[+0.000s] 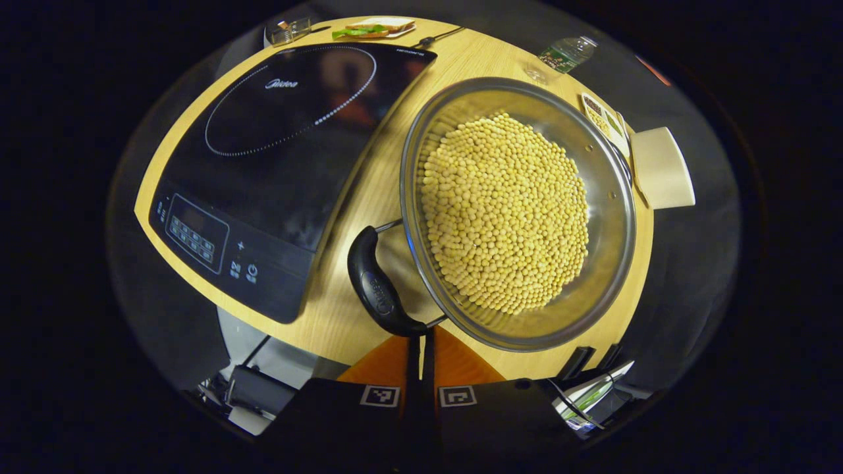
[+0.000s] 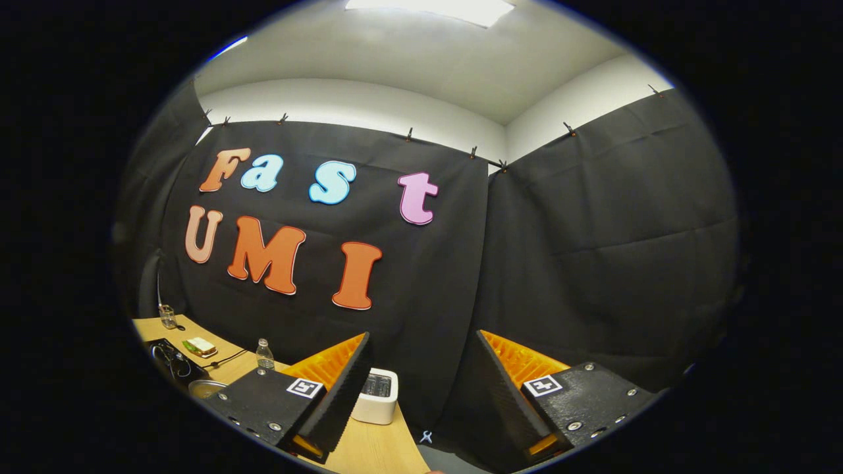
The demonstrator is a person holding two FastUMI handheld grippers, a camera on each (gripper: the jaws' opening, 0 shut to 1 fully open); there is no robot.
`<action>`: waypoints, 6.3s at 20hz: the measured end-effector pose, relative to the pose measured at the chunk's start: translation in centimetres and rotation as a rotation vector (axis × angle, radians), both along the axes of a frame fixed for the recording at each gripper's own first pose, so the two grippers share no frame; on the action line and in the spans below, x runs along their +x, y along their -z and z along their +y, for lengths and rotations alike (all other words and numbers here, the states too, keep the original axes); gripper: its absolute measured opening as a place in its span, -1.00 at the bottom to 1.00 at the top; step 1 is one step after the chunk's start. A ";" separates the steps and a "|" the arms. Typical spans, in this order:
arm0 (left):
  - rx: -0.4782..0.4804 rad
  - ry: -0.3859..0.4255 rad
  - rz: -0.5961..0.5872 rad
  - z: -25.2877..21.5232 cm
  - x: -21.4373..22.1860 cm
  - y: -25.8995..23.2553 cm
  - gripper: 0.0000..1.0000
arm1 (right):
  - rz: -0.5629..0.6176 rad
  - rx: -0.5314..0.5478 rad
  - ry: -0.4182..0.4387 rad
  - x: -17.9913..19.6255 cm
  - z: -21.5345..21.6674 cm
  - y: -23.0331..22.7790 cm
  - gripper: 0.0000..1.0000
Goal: First push the handle of the pot to place it horizontally, then grasp the pot with both hands and set it on the induction cooktop.
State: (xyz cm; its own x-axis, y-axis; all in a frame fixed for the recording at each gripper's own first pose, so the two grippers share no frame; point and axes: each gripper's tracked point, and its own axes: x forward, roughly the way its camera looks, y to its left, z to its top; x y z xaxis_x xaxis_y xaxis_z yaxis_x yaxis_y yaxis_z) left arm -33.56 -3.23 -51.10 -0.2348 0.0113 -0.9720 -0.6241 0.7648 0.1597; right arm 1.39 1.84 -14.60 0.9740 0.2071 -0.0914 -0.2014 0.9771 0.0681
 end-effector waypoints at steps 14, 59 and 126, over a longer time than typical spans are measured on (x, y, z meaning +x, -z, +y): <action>0.158 0.250 -0.137 7.3 4.5 0.9 -0.84 | 0.057 -0.054 0.005 -0.2 2.1 1.5 0.90; 0.076 0.513 -0.510 13.3 18.3 -3.2 0.85 | 0.901 -0.074 -0.430 -4.6 30.1 31.5 0.92; 0.322 0.532 -0.674 19.8 22.7 -23.9 0.36 | 1.058 -0.051 -0.418 -9.6 40.3 19.3 -0.07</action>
